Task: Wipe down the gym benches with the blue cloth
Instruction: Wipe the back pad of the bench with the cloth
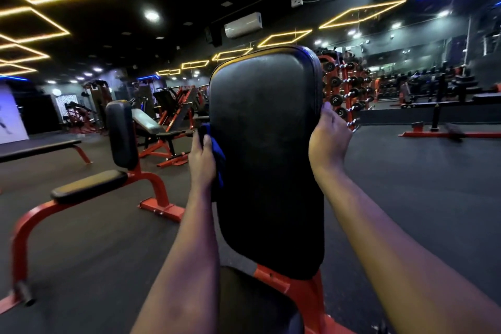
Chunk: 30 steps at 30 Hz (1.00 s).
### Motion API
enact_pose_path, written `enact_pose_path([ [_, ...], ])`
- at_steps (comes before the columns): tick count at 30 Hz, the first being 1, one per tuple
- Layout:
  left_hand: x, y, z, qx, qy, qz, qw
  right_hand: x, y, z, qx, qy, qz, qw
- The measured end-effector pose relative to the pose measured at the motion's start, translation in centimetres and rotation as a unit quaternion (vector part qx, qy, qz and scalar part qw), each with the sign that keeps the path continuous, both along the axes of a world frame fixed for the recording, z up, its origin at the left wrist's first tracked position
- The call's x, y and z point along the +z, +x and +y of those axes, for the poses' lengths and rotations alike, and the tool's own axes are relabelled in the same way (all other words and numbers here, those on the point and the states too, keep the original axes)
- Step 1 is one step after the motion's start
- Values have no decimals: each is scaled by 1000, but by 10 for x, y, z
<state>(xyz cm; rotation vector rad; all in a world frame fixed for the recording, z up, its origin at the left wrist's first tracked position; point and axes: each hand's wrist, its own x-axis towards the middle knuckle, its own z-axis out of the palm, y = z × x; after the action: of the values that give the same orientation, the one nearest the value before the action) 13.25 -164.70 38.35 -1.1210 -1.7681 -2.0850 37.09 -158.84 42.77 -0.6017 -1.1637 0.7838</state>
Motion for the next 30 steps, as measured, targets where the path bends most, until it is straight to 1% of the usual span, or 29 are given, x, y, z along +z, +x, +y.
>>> enact_pose_path([
  [2, -24, -1, -12, -16, -32, 19, 999, 0, 1, -1, 0, 0, -5, 1000],
  [3, -25, -3, -16, -21, -46, 33, 998, 0, 1, -1, 1, 1, -9, 1000],
  [5, -5, -8, -19, -20, -62, 59, 996, -1, 1, -1, 2, 5, -13, 1000],
  [8, 45, -9, -18, -17, -69, 88, 994, -1, 1, 0, 5, 8, -14, 1000],
  [10, 55, -4, -16, -20, -73, 104, 992, -2, 1, 1, 7, 9, -16, 1000],
  [12, 35, 0, -13, -13, -87, 74, 993, -2, 1, 2, 2, 7, -22, 1000],
  [15, -9, 5, -16, -20, -70, 11, 997, -1, 1, 1, -3, 7, -23, 1000],
  [16, -18, 7, -20, -24, -82, 7, 996, -1, 2, 0, -5, 8, -22, 1000],
  [20, -35, 6, -57, -38, -179, 14, 983, 2, 6, -10, -6, 3, -14, 1000],
  [22, -39, 4, -78, -30, -179, 5, 983, 4, 8, -17, -40, -7, -38, 998],
  [23, -38, 4, -87, -20, -169, 0, 985, 3, 9, -20, -90, -3, -51, 995],
  [24, -38, 5, -96, -17, -153, 1, 988, -1, 11, -26, -145, 25, -47, 988],
  [25, -34, 7, -106, -23, -129, 4, 991, -4, 13, -38, -189, 84, -29, 978],
  [26, -32, 10, -115, -37, -111, 12, 993, -11, 12, -54, -205, 162, -11, 965],
  [27, -30, 12, -125, -52, -105, 19, 993, -22, 9, -72, -186, 237, -6, 954],
  [28, -27, 14, -136, -69, -109, 27, 991, -33, 3, -87, -127, 285, -26, 950],
  [29, -26, 15, -144, -84, -120, 33, 989, -44, -5, -101, -44, 291, -72, 953],
  [30, -25, 17, -153, -101, -123, 36, 987, -53, -14, -115, 49, 260, -139, 954],
])
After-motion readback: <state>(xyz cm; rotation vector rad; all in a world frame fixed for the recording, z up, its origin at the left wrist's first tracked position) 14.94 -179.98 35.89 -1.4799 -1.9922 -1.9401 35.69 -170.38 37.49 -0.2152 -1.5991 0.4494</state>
